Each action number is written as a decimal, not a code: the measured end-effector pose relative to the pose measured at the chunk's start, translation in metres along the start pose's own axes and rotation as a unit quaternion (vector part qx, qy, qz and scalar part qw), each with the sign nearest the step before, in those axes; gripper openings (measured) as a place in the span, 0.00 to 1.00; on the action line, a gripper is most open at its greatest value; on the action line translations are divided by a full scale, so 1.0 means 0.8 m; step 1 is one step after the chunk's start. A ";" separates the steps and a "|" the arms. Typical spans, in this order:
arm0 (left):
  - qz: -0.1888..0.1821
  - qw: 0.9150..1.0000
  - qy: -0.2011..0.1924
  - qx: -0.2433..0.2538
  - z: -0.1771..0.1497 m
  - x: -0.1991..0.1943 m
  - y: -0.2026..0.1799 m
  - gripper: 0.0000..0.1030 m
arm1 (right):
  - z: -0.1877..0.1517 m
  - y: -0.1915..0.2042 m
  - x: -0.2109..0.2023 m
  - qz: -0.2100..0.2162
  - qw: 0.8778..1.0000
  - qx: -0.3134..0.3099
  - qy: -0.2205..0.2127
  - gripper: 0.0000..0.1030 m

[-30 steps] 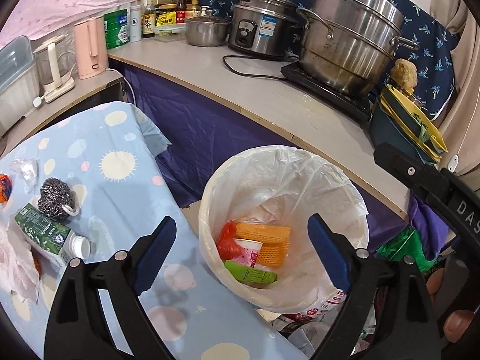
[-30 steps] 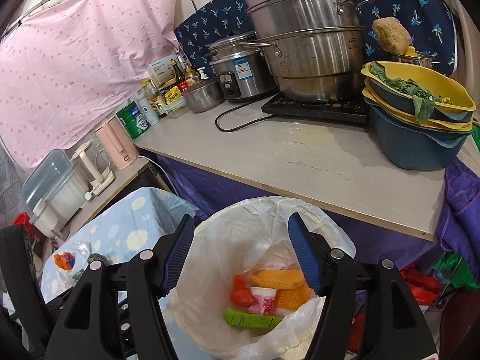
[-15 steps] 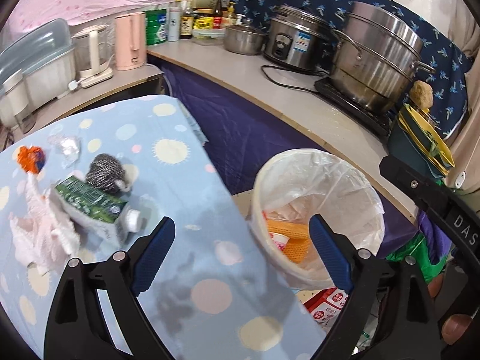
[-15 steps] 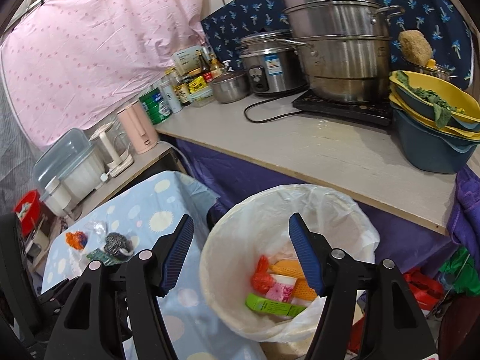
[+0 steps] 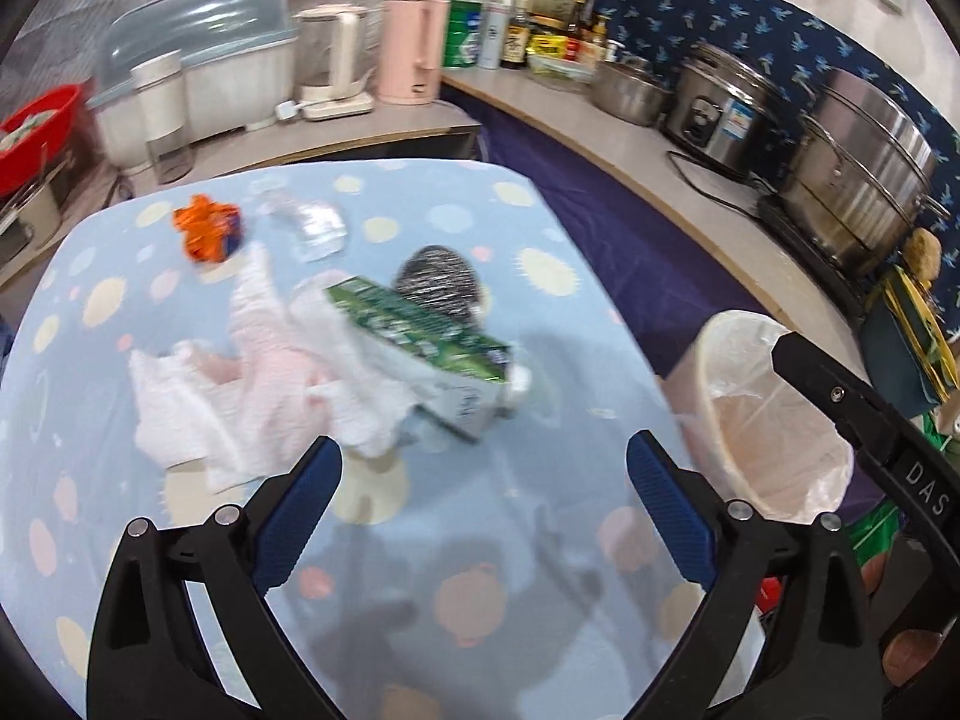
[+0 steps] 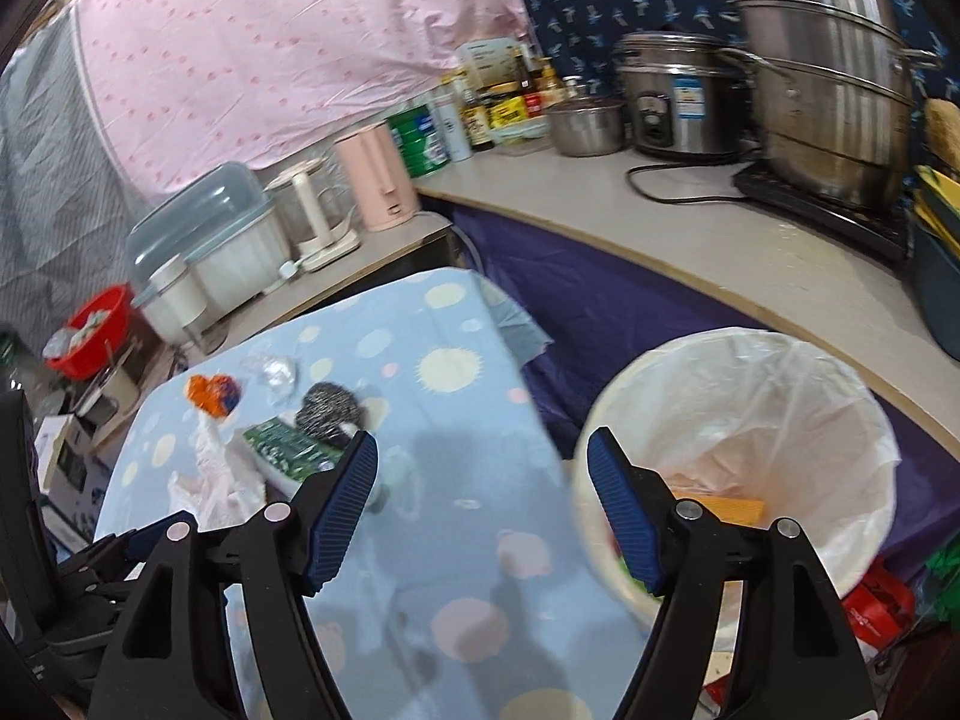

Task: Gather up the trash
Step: 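Move both open tools from the bin back over the table, then grasp the green milk carton with the right tool while the left tool grasps the white paper towel, then carry the carton and paper towel over the white bin and open both tools, then move both open tools from the bin back over the table, then grasp the remaining white paper towel with the left tool while the right tool grasps it too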

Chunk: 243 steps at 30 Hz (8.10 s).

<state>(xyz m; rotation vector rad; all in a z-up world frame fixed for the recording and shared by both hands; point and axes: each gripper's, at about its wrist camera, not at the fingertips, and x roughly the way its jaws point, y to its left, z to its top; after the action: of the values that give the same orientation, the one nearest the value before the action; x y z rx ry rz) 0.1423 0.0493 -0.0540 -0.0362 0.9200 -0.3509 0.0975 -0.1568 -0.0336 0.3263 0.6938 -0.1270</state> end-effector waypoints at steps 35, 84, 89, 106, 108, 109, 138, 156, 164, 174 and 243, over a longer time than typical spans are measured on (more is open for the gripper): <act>0.024 0.993 0.045 -0.107 -0.013 0.061 0.160 0.90 | -0.037 0.141 0.208 0.159 0.966 -0.126 0.163 0.58; -0.038 0.997 0.045 -0.039 -0.056 0.004 0.096 0.35 | -0.086 0.028 0.003 0.097 0.992 -0.012 0.078 0.46; -0.021 0.998 0.035 -0.055 -0.035 0.030 0.098 0.39 | -0.084 0.020 0.002 0.094 0.993 -0.003 0.074 0.46; -0.063 0.997 0.036 -0.016 -0.037 0.002 0.062 0.01 | -0.077 0.005 -0.014 0.084 0.995 0.012 0.057 0.46; -0.078 0.996 0.033 -0.010 -0.039 -0.014 0.052 0.01 | -0.075 0.002 -0.019 0.081 0.995 0.014 0.052 0.46; -0.085 0.996 0.032 -0.006 -0.040 -0.021 0.046 0.01 | -0.074 0.001 -0.022 0.078 0.996 0.015 0.051 0.46; -0.239 0.962 -0.018 0.133 0.028 -0.086 -0.193 0.01 | -0.047 -0.152 -0.116 -0.032 0.990 0.140 -0.008 0.46; -0.254 0.951 -0.012 0.174 0.053 -0.018 -0.297 0.01 | -0.036 -0.232 -0.075 -0.094 0.975 0.199 0.027 0.46; -0.246 0.956 -0.002 0.159 0.053 0.009 -0.300 0.01 | -0.031 -0.238 -0.063 -0.100 0.974 0.200 0.027 0.46; -0.229 0.963 -0.023 0.140 0.054 0.010 -0.289 0.47 | -0.012 -0.232 -0.082 -0.096 0.974 0.203 -0.009 0.56; -0.023 0.990 0.062 -0.127 -0.018 0.052 0.212 0.03 | -0.095 0.231 0.148 0.132 0.968 -0.107 0.182 0.05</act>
<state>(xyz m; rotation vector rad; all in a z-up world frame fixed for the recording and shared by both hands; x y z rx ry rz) 0.2015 0.1979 -0.1253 -0.2722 1.0853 -0.2785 0.1828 0.0421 -0.1185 0.2339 1.0116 0.2679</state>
